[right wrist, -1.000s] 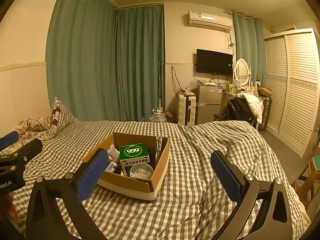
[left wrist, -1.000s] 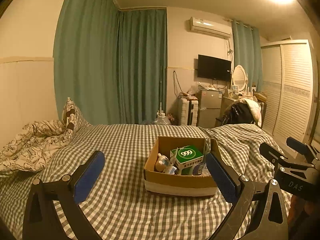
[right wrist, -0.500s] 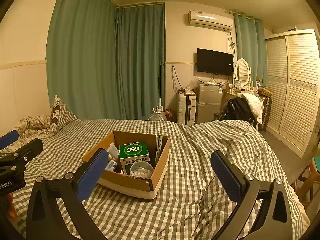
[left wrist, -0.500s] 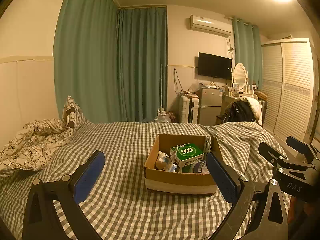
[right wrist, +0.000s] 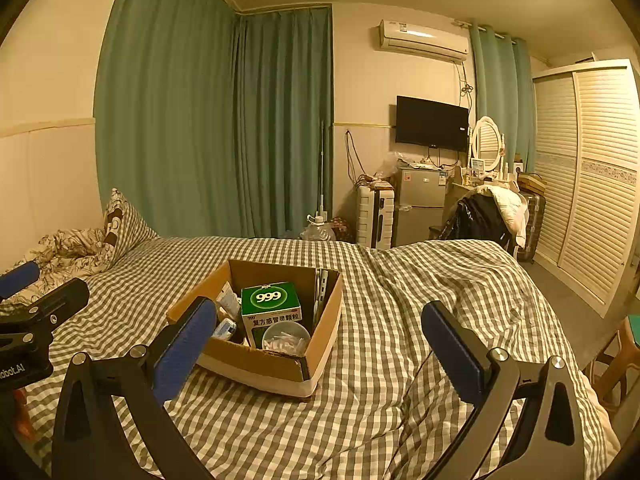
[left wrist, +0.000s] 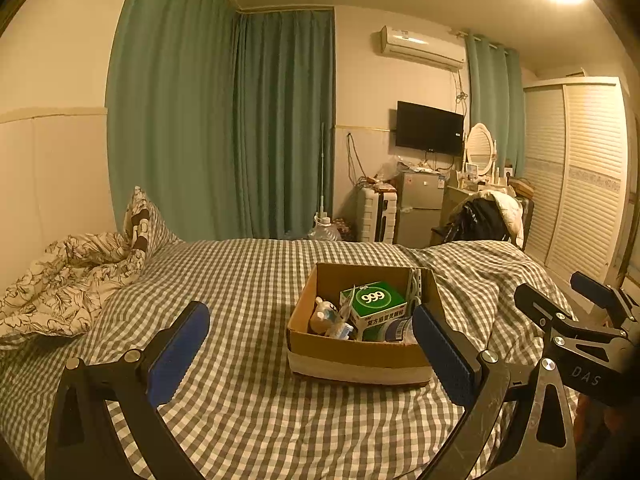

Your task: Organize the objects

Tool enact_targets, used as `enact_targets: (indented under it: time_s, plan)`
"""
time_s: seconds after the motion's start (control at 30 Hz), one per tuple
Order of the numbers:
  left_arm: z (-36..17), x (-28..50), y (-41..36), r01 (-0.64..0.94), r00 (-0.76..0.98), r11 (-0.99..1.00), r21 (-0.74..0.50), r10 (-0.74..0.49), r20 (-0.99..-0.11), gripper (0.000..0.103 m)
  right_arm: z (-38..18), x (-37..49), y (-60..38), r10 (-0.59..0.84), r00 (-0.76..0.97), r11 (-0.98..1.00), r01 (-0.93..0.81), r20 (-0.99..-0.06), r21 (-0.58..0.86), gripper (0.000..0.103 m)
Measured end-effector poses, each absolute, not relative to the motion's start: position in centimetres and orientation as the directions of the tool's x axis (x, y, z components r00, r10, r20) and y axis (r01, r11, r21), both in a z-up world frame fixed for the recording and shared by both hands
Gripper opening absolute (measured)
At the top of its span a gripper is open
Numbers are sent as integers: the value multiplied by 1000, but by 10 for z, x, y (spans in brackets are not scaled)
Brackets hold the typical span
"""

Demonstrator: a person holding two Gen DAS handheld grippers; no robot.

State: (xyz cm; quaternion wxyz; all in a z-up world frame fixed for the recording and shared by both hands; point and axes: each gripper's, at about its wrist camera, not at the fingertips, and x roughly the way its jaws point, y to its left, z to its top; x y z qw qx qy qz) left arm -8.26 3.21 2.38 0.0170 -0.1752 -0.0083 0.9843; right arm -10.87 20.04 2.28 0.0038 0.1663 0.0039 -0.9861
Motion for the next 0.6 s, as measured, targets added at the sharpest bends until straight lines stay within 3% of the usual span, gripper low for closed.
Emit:
enact_targets:
  time_s: [0.6]
  plan:
    - [23, -83, 30, -34, -937, -999, -24, 40, -346, 103, 19, -109, 198, -12, -942, -1000, 15, -334, -7, 103]
